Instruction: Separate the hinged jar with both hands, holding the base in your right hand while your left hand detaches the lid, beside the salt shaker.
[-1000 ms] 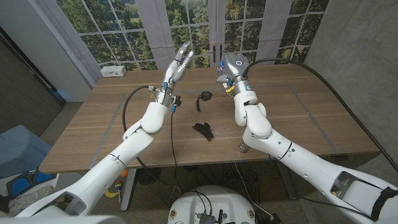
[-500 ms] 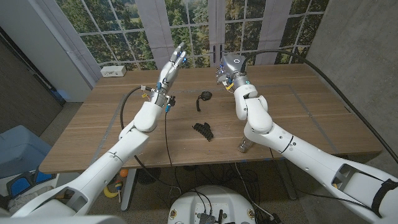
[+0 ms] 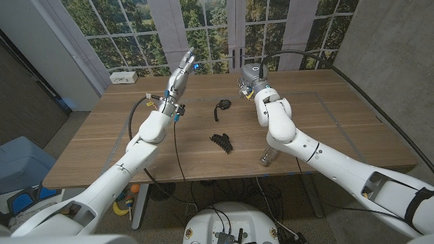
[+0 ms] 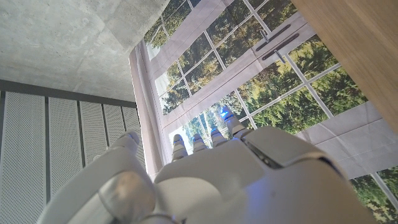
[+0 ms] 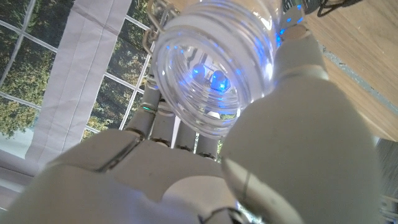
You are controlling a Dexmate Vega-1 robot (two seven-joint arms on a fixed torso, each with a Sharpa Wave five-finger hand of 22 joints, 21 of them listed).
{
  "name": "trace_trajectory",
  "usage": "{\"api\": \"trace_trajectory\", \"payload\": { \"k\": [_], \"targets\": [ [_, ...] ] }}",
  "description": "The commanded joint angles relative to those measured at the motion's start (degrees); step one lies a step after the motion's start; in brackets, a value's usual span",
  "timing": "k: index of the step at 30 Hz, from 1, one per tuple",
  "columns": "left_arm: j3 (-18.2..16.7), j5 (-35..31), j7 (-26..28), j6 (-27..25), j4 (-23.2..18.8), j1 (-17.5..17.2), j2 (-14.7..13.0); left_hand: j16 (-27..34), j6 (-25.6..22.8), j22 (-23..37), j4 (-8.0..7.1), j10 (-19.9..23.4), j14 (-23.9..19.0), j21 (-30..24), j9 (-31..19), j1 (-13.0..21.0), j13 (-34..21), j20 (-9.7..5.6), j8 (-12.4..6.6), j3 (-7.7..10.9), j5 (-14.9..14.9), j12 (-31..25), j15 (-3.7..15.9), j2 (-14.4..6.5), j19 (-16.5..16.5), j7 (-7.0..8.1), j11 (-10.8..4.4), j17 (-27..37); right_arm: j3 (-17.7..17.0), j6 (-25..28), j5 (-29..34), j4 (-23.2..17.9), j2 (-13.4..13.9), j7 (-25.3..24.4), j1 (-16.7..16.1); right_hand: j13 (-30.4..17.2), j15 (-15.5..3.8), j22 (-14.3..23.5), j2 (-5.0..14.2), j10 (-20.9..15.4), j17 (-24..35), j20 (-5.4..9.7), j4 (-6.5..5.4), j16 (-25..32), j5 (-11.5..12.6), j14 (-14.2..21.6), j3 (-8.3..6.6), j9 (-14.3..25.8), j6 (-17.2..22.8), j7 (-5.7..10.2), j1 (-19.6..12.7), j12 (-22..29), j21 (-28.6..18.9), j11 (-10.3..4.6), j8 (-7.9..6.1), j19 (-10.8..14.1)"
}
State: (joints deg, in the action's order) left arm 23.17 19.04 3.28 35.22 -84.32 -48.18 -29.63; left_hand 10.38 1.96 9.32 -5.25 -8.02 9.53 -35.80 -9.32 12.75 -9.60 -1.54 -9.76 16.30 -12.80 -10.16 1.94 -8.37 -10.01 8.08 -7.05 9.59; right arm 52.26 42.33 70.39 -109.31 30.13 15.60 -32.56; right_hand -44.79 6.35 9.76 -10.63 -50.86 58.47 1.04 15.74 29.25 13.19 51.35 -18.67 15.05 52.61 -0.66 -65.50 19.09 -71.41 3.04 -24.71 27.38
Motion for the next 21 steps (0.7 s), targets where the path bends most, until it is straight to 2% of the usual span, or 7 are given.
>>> {"api": "trace_trajectory", "payload": {
  "k": [1,14,21],
  "targets": [
    [-1.4,5.9,-3.5,-0.3,2.7,-0.1,0.5,-0.1,0.2,0.1,0.70,-0.4,1.9,0.3,-0.2,0.2,-0.1,-1.83,-0.25,0.26,-0.1,-0.2,4.55,0.6,-2.3,-0.42,0.47,0.0,0.4,-2.5,6.9,1.7,-0.4,13.3,1.6,-0.5,-19.52,0.2,13.61,-8.7,11.0,9.90,-6.25,0.9,0.1,13.2,-6.88,0.7,4.4,4.37,-11.2,-0.2,0.2,-9.15,-0.19,-2.2],
    [-2.3,7.7,-3.6,-0.9,3.1,-0.8,0.8,-0.1,0.4,0.1,1.23,-0.4,1.8,1.0,-0.2,0.1,-0.1,-1.19,-0.31,0.54,0.0,-0.2,4.19,0.7,-2.0,-0.85,0.78,0.0,1.5,-6.6,10.1,6.5,-2.5,24.4,4.4,-0.7,-19.52,0.2,13.65,-8.7,11.0,9.94,-6.26,0.9,0.1,13.2,-6.92,0.6,4.3,4.60,-11.1,-0.3,0.3,-9.26,-0.06,-2.5],
    [-2.4,7.6,-3.5,-1.0,3.1,-0.9,0.8,-0.2,0.3,0.1,1.46,-0.4,1.8,1.3,-0.2,0.1,-0.1,-1.10,-0.35,0.66,0.0,-0.2,3.99,0.7,-1.7,-1.06,0.95,0.0,2.1,-7.4,11.3,8.8,-3.6,28.1,5.5,-0.8,-19.52,0.2,13.68,-8.5,11.0,9.94,-6.25,0.9,0.1,13.2,-6.95,0.6,4.2,4.58,-11.1,-0.5,0.3,-9.21,-0.02,-2.7]
  ]
}}
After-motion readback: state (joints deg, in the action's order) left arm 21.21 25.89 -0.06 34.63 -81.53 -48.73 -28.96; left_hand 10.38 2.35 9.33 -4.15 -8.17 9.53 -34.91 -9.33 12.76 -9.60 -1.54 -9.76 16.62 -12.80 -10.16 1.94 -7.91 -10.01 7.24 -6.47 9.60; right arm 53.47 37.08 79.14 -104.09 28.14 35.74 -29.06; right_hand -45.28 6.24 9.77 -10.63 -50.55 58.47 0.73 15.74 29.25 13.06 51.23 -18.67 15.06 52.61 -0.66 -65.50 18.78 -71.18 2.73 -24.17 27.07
